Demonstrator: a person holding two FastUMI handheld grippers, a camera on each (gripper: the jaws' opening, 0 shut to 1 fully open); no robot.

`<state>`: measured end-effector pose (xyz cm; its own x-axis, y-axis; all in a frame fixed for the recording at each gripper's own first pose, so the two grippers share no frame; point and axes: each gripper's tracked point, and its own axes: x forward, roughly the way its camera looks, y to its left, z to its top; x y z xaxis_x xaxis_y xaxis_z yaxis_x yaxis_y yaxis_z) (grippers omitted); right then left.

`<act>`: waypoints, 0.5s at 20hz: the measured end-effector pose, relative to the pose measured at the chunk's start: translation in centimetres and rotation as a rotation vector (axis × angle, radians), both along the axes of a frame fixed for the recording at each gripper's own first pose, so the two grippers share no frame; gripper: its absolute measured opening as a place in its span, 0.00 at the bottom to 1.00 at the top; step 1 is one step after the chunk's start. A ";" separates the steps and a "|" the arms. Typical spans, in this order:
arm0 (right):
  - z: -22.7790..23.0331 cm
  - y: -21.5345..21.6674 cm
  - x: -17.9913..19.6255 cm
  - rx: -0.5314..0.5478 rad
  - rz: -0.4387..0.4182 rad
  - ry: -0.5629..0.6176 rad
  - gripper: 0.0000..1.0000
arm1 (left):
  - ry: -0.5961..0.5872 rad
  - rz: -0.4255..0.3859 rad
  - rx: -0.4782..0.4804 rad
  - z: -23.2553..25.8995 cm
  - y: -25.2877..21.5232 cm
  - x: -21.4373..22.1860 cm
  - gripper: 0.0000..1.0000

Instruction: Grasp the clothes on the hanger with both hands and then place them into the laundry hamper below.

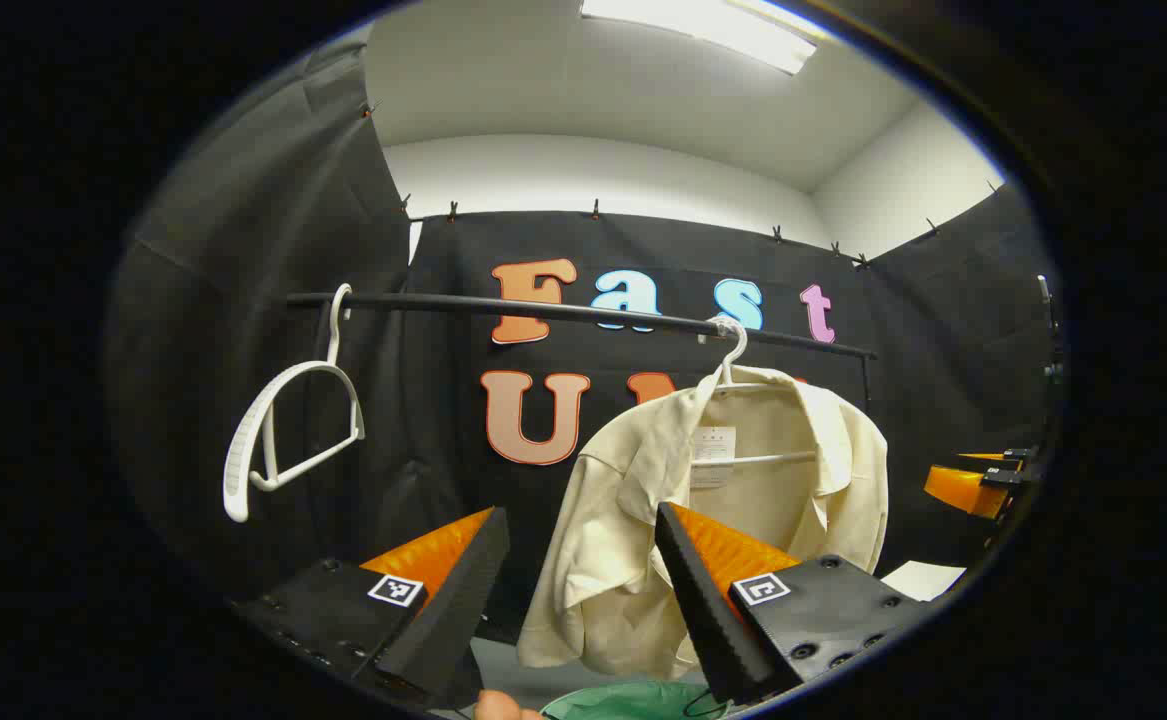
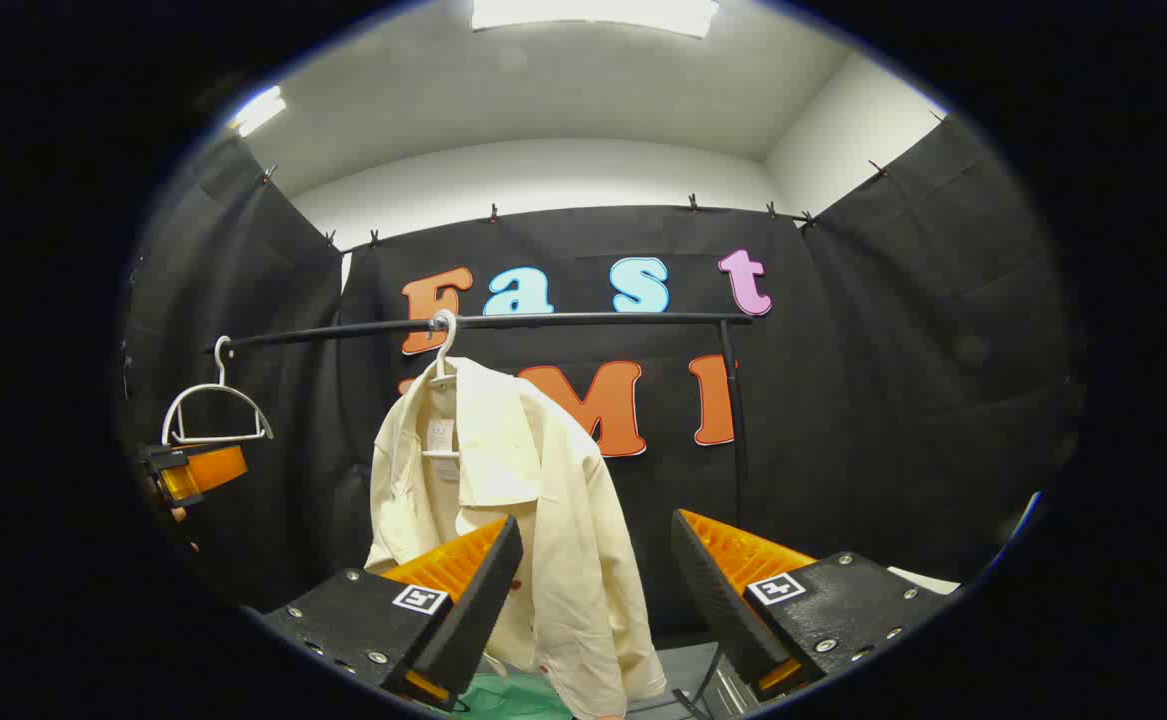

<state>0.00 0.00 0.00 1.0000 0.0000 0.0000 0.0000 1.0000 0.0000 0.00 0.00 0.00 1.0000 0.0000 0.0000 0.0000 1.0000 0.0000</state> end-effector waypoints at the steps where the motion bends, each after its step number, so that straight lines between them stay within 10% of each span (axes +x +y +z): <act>1: 0.1 0.0 0.0 0.003 0.001 -0.001 0.93 | 0.000 0.007 0.002 0.0 0.3 -0.1 0.96; 10: 1.0 0.9 -0.6 -0.017 0.016 -0.019 0.93 | -0.005 0.074 0.026 0.1 2.2 -1.9 0.96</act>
<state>-0.62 0.86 0.99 0.9997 0.0161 0.0185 -0.0158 0.9997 -0.0173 -1.88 2.19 0.13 0.9973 0.0736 0.0059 -0.0737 0.9970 0.0256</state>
